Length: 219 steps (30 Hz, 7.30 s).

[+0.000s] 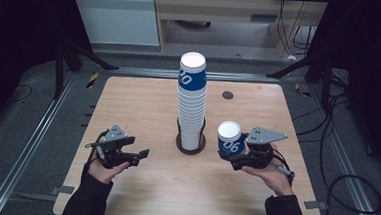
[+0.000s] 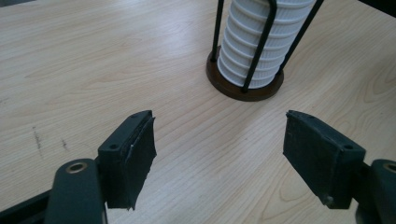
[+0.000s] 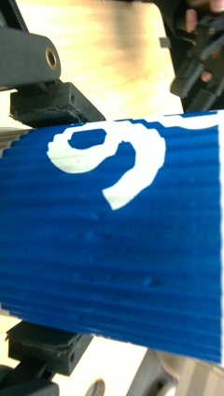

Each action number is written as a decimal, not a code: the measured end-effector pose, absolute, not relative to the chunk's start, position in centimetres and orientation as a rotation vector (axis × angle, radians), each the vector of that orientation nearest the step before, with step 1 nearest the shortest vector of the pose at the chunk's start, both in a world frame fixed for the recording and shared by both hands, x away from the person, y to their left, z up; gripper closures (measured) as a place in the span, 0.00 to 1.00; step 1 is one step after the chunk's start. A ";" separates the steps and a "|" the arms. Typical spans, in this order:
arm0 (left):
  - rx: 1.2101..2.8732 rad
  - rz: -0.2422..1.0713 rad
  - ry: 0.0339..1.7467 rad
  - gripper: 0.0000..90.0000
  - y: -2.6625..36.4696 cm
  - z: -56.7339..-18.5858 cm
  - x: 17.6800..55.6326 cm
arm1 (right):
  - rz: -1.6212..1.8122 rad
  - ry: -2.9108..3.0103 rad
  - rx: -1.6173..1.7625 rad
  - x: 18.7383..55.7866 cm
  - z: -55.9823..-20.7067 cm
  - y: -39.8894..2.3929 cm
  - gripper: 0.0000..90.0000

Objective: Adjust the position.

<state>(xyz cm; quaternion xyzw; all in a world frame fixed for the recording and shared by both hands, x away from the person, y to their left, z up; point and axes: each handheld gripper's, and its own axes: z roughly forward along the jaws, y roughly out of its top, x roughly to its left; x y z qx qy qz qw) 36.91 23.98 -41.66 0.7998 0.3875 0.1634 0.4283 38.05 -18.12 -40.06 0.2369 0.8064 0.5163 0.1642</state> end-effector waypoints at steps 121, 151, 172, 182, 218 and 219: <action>2.205 0.054 0.488 0.26 14.4 -43.1 34.8 | 1.139 2.814 0.036 36.6 -46.0 -5.1 0.22; 2.109 0.115 0.558 0.28 17.0 -41.6 35.5 | 1.305 2.705 0.247 37.8 -44.5 -6.8 0.06; 1.949 0.173 0.613 0.28 19.4 -40.8 36.2 | 1.545 2.487 0.480 38.5 -42.0 -12.4 0.07; 1.851 0.144 0.594 0.28 19.5 -40.6 36.2 | 1.591 2.473 0.547 38.3 -42.5 -13.7 0.07; 1.839 0.031 0.439 0.28 16.8 -39.7 35.8 | 1.776 2.551 0.425 37.9 -42.8 -11.9 0.05; 1.838 0.020 0.429 0.28 16.6 -39.7 35.7 | 1.778 2.555 0.422 37.8 -42.8 -11.7 0.05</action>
